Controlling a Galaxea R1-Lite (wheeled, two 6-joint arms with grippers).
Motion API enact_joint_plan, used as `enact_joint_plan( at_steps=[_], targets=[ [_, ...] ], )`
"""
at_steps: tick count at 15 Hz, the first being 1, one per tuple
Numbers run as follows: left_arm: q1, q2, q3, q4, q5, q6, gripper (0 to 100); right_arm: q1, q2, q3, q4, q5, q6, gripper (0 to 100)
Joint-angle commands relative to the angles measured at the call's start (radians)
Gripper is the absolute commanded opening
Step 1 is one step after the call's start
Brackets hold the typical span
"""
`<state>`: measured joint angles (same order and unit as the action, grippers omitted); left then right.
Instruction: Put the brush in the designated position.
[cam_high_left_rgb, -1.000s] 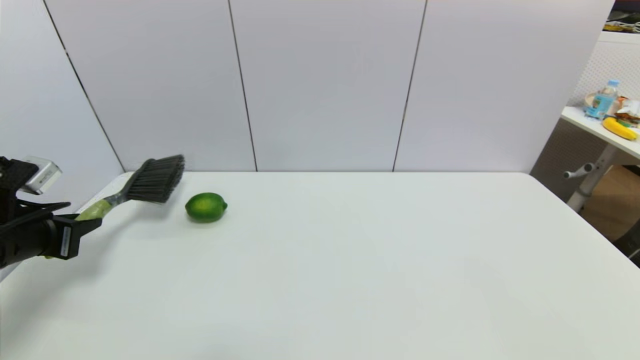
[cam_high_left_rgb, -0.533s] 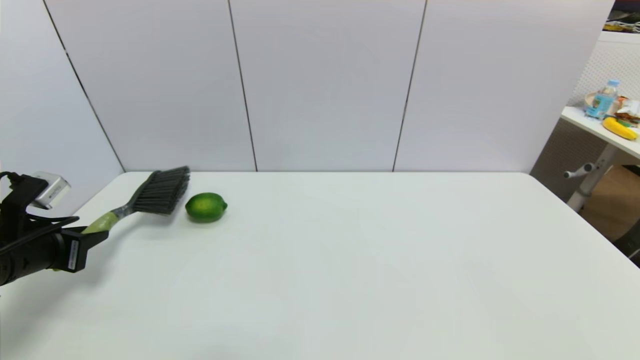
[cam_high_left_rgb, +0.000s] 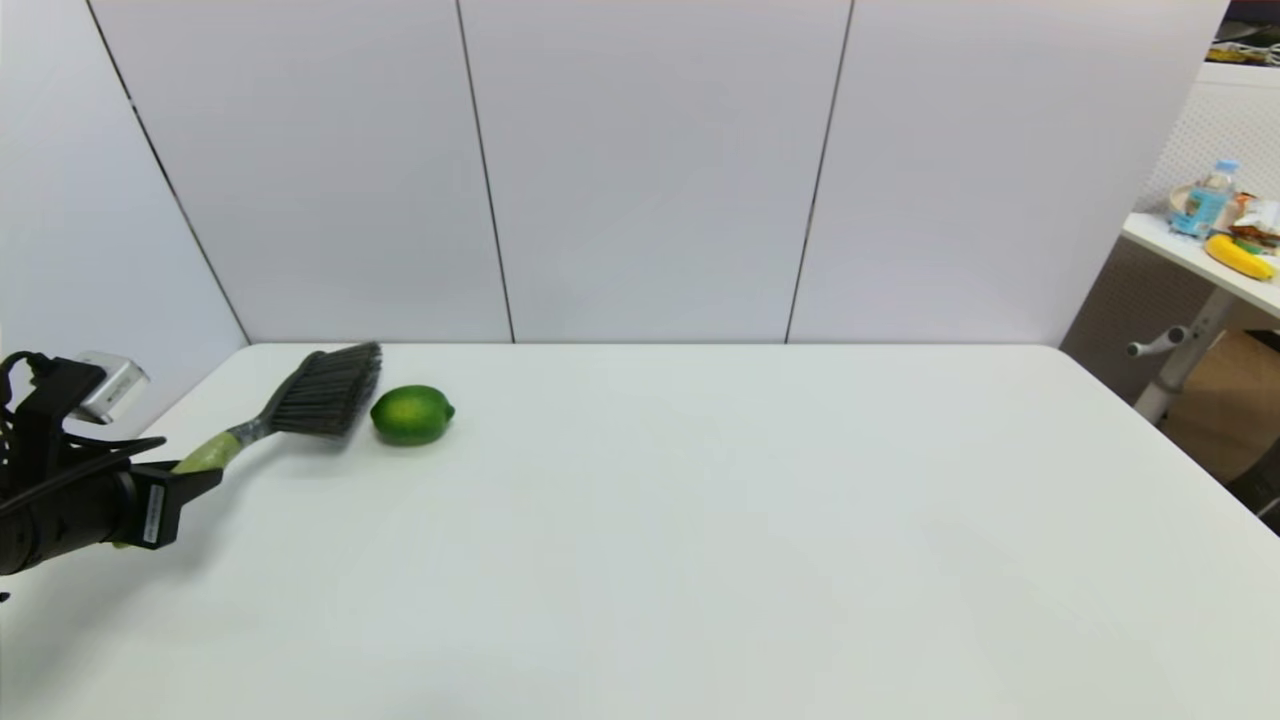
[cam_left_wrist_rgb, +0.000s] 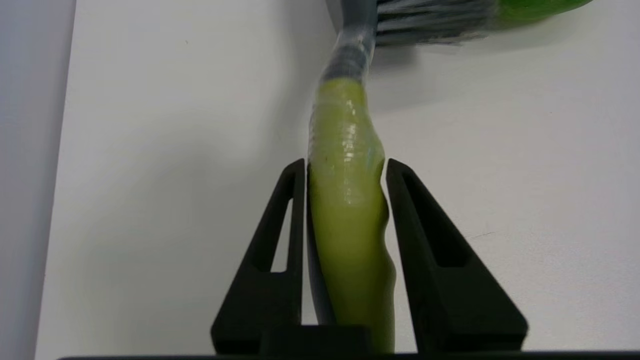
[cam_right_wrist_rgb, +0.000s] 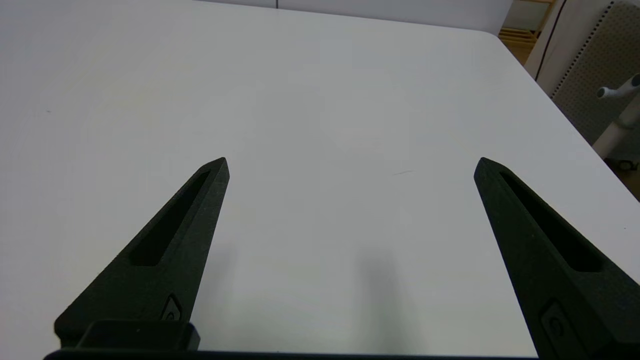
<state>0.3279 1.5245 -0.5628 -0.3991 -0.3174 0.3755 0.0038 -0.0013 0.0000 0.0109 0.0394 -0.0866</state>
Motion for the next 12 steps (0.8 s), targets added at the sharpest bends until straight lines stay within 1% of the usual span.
enact_joint_plan(
  at_steps=[1, 5, 9, 10, 12],
  targets=[
    [0.0, 0.016, 0.003, -0.001, -0.002, 0.0, 100, 0.001, 0.001, 0.002, 0.0, 0.001, -0.001, 100],
    [0.0, 0.013, 0.001, -0.032, -0.002, 0.005, 100, 0.001, 0.001, 0.002, 0.0, 0.001, -0.001, 100],
    [-0.001, -0.093, -0.103, -0.026, 0.0, 0.013, 100, 0.001, 0.001, 0.002, 0.0, 0.001, -0.001, 100],
    [-0.003, -0.133, -0.167, -0.004, 0.003, 0.016, 100, 0.001, 0.001, 0.002, 0.0, 0.002, -0.001, 100],
    [-0.023, -0.228, -0.282, 0.1, 0.005, 0.019, 100, 0.001, 0.001, 0.002, 0.0, 0.002, -0.001, 100]
  ],
)
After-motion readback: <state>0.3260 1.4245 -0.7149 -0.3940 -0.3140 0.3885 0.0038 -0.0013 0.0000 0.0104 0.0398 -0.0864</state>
